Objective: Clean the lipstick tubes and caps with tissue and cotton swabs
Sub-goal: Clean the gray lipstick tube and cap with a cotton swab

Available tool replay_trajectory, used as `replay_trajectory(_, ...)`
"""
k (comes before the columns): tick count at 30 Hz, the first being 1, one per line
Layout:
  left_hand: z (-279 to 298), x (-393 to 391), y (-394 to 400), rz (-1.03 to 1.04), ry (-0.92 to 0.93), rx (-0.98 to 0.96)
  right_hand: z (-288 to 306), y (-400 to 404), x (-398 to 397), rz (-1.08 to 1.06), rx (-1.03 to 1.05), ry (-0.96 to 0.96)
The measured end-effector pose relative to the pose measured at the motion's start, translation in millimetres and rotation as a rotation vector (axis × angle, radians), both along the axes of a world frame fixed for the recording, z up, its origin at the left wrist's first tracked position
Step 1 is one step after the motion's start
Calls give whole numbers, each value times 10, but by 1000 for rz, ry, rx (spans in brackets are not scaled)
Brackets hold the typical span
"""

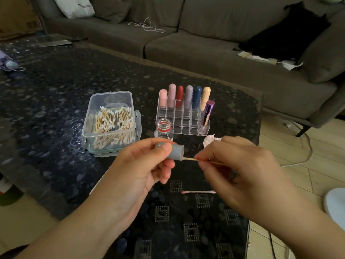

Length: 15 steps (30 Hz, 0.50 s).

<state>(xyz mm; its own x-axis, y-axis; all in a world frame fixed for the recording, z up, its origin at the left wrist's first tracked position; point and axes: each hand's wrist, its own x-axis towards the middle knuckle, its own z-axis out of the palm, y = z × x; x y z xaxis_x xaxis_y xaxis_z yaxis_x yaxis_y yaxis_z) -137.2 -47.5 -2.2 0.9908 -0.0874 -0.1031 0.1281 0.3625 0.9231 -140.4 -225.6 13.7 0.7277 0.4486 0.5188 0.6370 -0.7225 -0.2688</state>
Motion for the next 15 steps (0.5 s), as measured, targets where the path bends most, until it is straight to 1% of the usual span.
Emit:
replay_trajectory(2, 5, -4, 1, -7, -9, 12, 14, -15, -1, 7, 15, -21)
replay_trajectory(5, 5, -6, 13, -16, -16, 29, 11, -7, 17, -18, -46, -78)
replay_trajectory(7, 4, -4, 14, -12, -19, 30, -10, 4, 10, 9, -72, -77)
replay_trajectory(10, 1, -8, 8, -8, -11, 19, 12, 3, 0, 47, -39, -73)
replay_trajectory(13, -9, -12, 12, -15, -2, 10, 14, -5, 22, 4, -71, -120)
replay_trajectory(15, -16, -10, 13, -13, 5, 2, -20, -5, 22, 11, -102, -87)
